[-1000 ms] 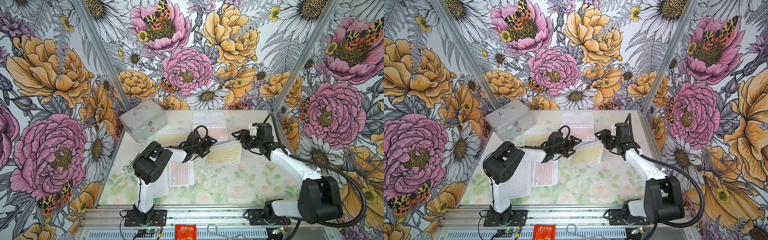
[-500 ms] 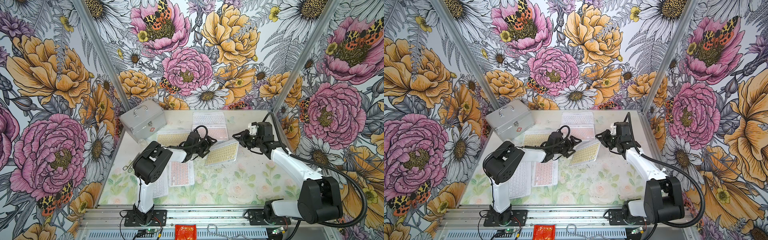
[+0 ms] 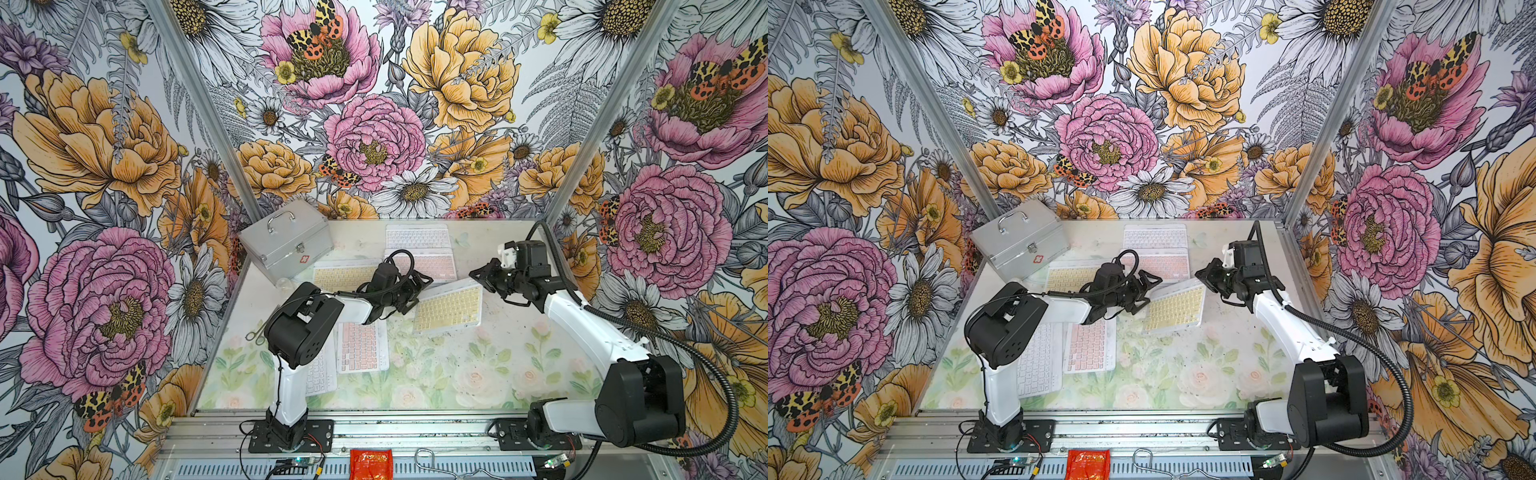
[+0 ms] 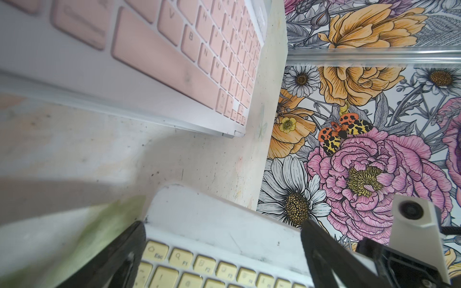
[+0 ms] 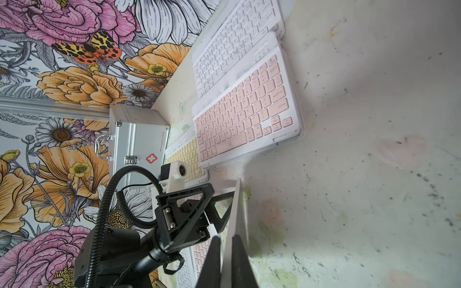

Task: Stack the numeric keypads
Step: Pick up the numeric keypad from the center of the board, then place the numeric keypad at the numeric keypad.

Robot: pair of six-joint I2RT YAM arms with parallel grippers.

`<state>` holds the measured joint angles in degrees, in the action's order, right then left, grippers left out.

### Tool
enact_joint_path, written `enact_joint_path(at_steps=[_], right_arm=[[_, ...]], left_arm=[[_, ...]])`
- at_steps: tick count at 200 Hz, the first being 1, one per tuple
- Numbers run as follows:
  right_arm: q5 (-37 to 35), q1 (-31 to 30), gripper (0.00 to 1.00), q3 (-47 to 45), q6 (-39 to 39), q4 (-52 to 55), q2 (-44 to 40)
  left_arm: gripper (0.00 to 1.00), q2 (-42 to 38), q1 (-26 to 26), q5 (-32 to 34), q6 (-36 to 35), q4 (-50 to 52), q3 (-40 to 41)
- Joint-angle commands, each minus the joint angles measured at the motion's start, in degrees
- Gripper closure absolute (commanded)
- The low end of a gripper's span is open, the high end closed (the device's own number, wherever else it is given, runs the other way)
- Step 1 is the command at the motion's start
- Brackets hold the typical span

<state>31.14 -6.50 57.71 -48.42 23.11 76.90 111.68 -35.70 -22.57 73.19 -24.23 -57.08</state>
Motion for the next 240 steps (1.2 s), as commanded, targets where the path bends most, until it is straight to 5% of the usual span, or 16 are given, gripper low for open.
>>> enact_joint_path(at_steps=[1,61,124,240], right_arm=[[5.6,1.4,1.00,5.7,2.6,-0.2,-0.6],[11.4,2.3,1.00,19.3,6.6,-1.8,9.9],[16.3,2.1,1.00,33.6,3.7,-10.7,27.2],[23.1,0.7,1.00,43.4,-3.2,-20.3,46.3]], left_arm=[[0.01,-5.0,0.6,-0.9,-0.6,0.7,0.9],[0.01,-11.7,6.2,0.2,-12.2,19.4,-6.6],[0.01,-4.5,13.2,2.2,-25.9,39.1,-23.1],[0.01,7.3,15.6,5.4,-31.5,47.0,-34.1]])
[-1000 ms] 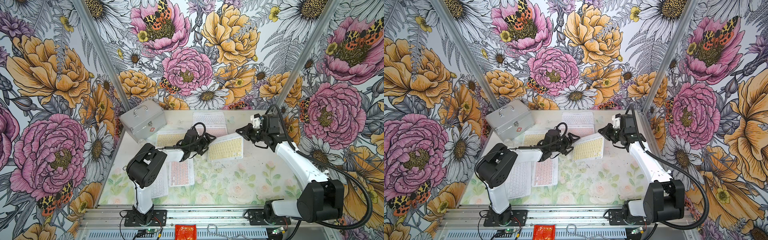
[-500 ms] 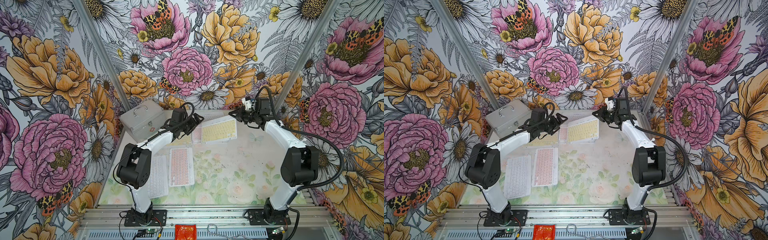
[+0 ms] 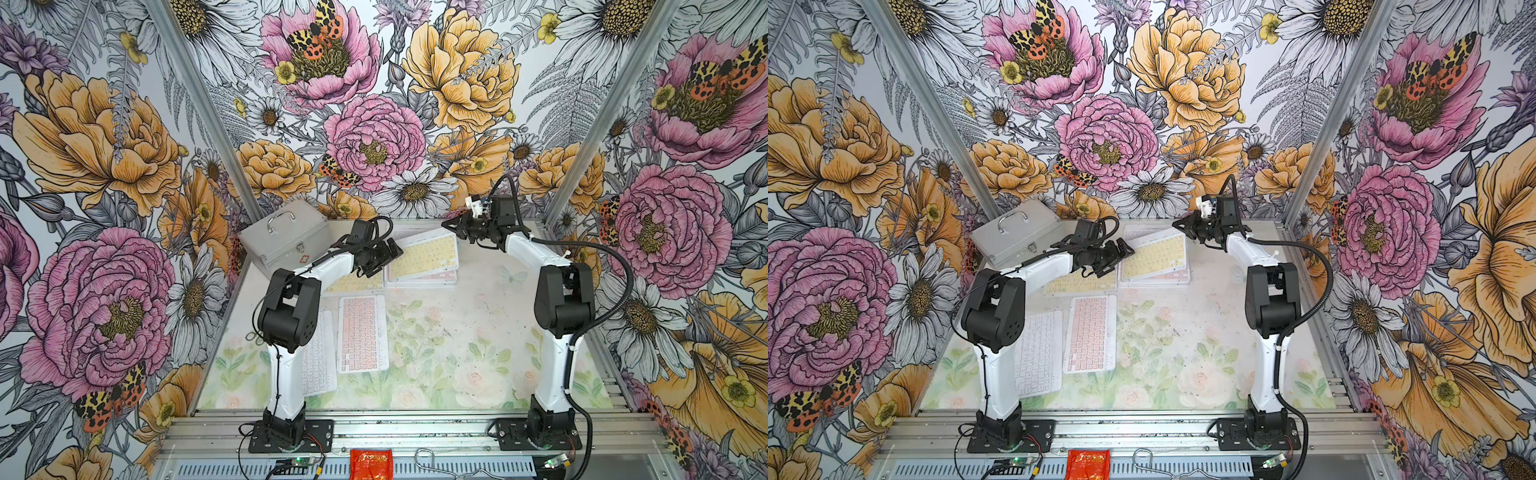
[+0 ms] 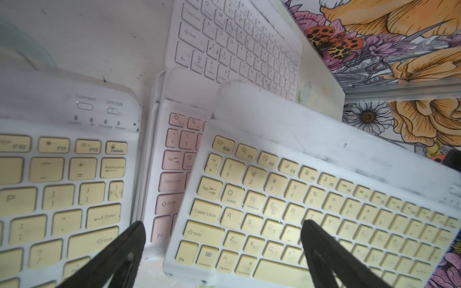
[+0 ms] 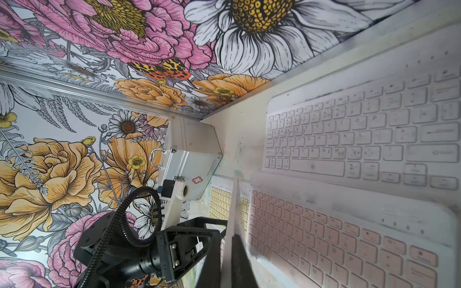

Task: Stack the numeric keypads
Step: Place the numeric keypad at the numeric keypad.

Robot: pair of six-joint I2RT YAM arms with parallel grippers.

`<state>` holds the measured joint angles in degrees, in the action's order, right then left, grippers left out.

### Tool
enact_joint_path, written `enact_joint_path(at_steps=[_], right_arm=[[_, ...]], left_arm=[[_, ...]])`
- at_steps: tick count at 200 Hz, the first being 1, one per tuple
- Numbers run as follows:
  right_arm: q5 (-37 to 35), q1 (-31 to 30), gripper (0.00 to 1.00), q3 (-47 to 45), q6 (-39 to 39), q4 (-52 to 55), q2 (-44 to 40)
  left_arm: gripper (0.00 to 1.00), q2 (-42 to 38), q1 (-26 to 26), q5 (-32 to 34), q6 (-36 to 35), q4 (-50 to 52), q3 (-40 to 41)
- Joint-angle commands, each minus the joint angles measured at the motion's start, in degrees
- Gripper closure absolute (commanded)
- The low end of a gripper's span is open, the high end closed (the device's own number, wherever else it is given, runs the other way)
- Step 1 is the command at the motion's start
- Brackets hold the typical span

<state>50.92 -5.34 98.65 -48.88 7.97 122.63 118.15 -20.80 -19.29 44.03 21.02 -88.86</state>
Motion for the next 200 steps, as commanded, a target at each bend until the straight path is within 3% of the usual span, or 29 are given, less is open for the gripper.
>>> enact_joint_path(at_steps=[1,200], right_arm=[[3.3,-0.4,1.00,2.4,-2.8,-5.2,0.6],[4.5,1.6,0.99,7.2,-3.2,-6.3,13.1]], left_arm=[[0.01,0.9,0.7,2.1,-2.4,1.8,-2.4],[0.01,7.2,0.1,1.3,-2.9,3.4,-7.6]])
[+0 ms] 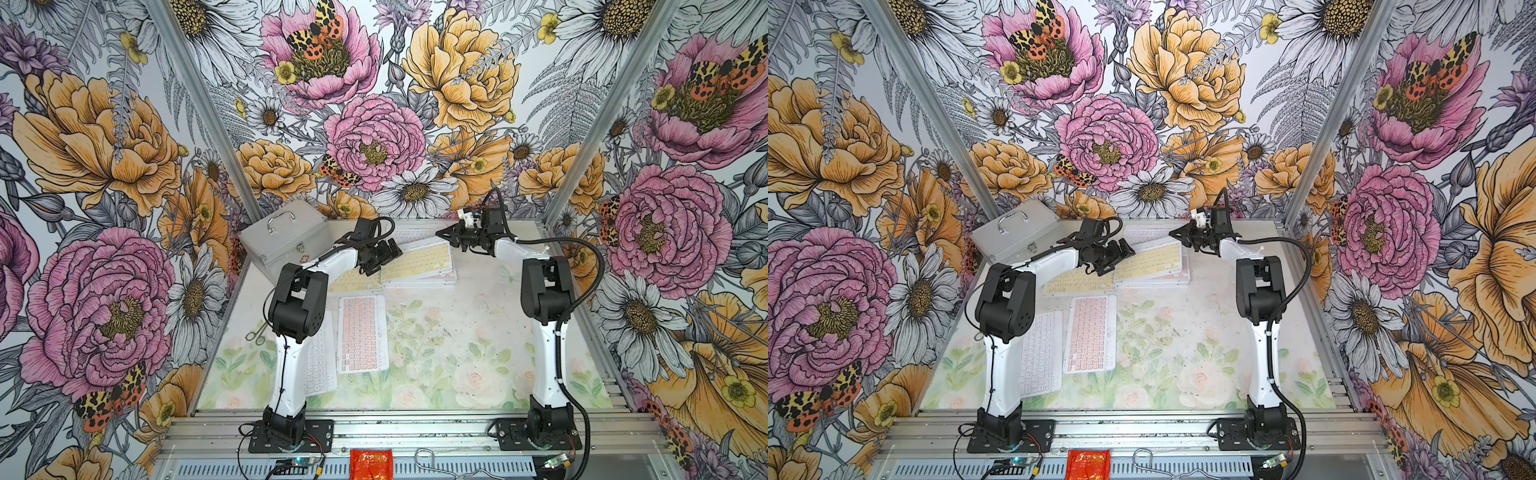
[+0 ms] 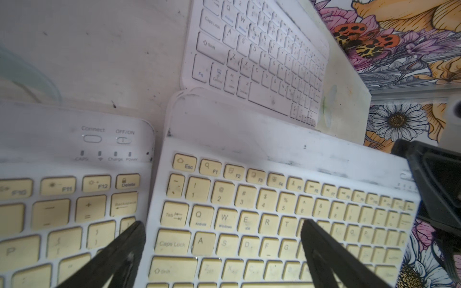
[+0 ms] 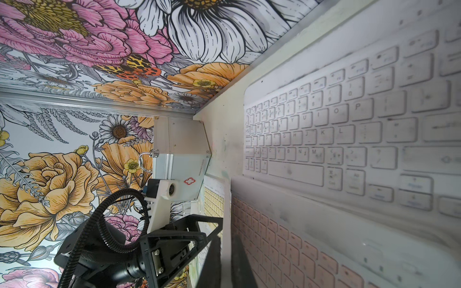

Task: Stack the numeric keypads
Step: Place the numeric keypad at the numeric keypad.

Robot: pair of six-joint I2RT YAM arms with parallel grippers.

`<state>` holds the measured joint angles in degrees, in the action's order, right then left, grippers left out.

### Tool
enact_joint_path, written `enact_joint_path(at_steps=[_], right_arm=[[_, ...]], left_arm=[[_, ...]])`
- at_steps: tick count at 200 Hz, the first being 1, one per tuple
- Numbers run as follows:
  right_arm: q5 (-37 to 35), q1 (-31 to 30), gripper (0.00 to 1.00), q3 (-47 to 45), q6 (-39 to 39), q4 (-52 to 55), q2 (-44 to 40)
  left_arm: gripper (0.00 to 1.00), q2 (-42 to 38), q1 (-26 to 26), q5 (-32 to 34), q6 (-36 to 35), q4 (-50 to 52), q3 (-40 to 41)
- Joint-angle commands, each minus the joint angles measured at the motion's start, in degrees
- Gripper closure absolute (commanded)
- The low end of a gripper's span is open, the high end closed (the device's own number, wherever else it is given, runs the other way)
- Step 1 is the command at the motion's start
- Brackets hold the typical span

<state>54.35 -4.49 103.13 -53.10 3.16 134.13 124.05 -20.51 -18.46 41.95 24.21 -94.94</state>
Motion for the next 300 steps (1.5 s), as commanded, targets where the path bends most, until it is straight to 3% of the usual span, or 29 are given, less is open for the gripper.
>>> enact_joint_path(at_steps=[1,261,300], right_arm=[[1.0,0.8,0.99,2.7,1.1,-1.5,1.6],[-5.2,2.3,0.42,9.1,9.4,9.2,4.8],[-7.5,2.4,0.22,9.0,12.0,12.0,3.4]], left_arm=[[0.01,1.3,-0.2,0.5,-0.8,0.2,-1.6],[0.01,1.3,-1.5,0.9,-0.6,0.8,-1.1],[0.01,1.2,-1.4,0.9,-0.7,0.8,-0.8]])
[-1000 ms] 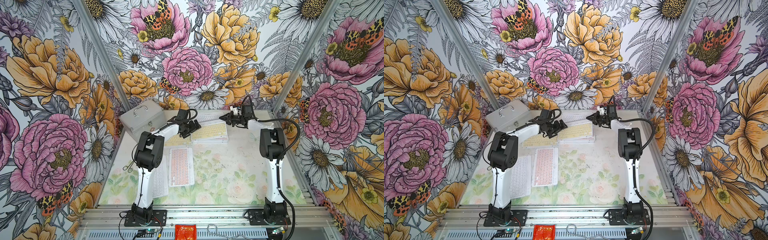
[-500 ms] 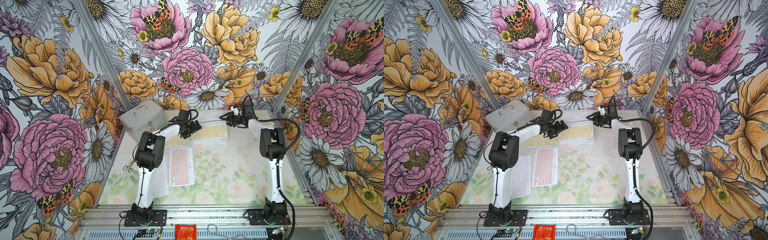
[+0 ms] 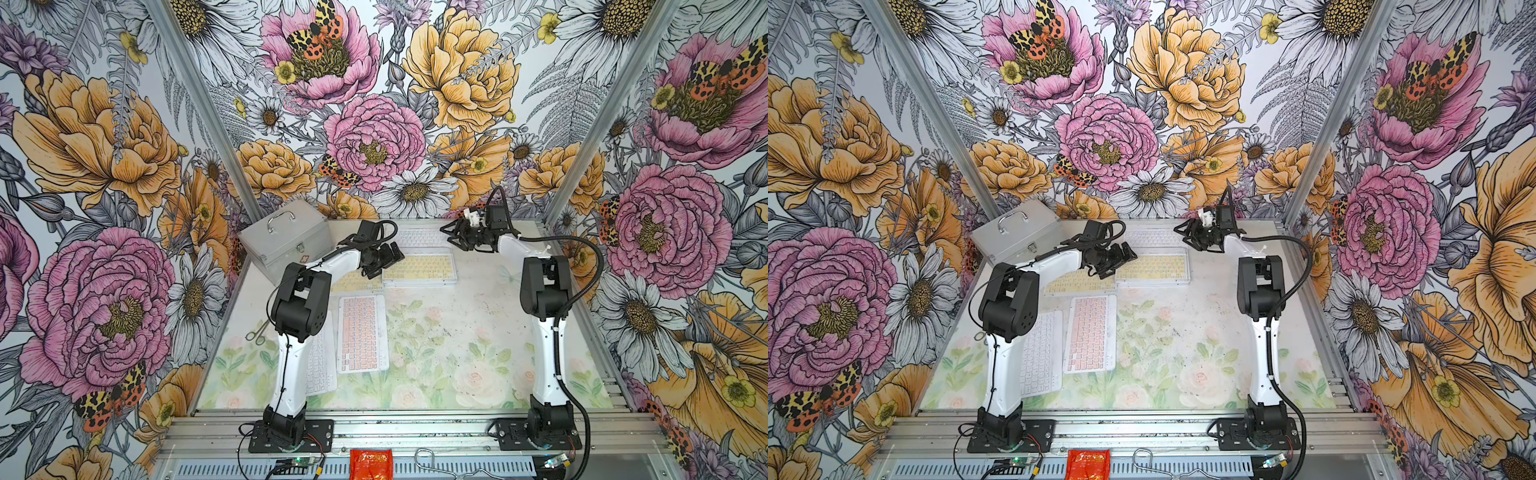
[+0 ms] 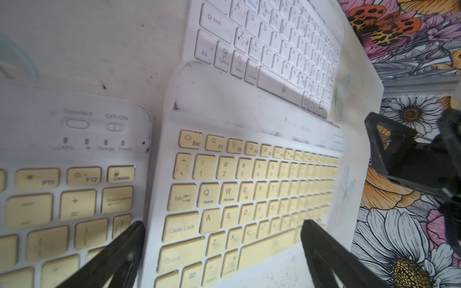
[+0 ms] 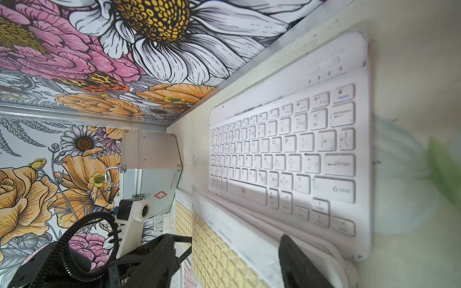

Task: Stack the numeric keypads
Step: Place the numeric keypad at the numeric keypad, then adjust the numeric keypads at the center of the board.

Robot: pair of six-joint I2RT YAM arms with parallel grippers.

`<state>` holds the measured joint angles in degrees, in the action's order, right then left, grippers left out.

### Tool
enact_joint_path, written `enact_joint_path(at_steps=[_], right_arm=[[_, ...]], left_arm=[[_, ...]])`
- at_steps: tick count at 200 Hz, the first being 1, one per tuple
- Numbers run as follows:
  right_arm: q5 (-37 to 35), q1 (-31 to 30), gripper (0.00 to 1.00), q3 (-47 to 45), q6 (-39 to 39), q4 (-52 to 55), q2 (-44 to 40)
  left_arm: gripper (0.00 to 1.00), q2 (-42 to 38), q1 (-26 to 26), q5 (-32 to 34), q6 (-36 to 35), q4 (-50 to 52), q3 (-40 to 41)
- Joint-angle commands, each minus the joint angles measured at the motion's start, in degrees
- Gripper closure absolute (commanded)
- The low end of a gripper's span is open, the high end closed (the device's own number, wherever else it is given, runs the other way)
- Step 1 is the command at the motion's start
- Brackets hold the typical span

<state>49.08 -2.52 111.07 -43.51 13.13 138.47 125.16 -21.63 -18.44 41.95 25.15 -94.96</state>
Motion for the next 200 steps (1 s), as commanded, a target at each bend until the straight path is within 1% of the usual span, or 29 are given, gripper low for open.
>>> enact_joint_path(at_steps=[1,19,35,56,69,95,115,159,200], right_arm=[[-2.3,0.4,0.21,0.9,2.5,2.0,-1.0],[-4.0,0.5,0.15,-1.8,3.5,2.3,-3.3],[-5.9,0.4,0.11,-6.4,4.7,2.3,-6.9],[-9.9,0.1,0.10,-13.8,6.0,2.3,-12.2],[-12.5,-0.2,0.06,-18.0,6.7,2.6,-14.8],[-17.6,-1.1,0.03,-23.4,7.9,3.7,-18.4],[-20.6,-2.2,0.02,-24.8,8.8,5.4,-19.3],[-23.3,-5.1,0.01,-26.2,8.8,5.4,-19.4],[-25.4,-7.2,0.01,-25.5,8.6,6.2,-19.1]], left_arm=[[0.01,0.1,-0.3,0.9,-0.6,-0.1,-0.7],[0.01,-0.2,-0.3,0.9,-0.6,-0.2,-0.5],[0.01,-0.5,-0.2,1.0,-0.8,-0.1,-0.2],[0.01,-1.0,-0.2,1.2,-0.8,-0.2,0.1],[0.01,-1.1,-0.2,1.2,-0.7,-0.3,0.2],[0.01,-1.2,-0.3,1.1,-0.6,-0.3,0.1],[0.01,-1.4,-0.4,1.0,-0.6,-0.4,0.2],[0.01,-1.7,-0.8,1.1,-0.1,-0.3,0.1],[0.01,-1.8,-1.1,1.0,0.2,-0.3,0.0]])
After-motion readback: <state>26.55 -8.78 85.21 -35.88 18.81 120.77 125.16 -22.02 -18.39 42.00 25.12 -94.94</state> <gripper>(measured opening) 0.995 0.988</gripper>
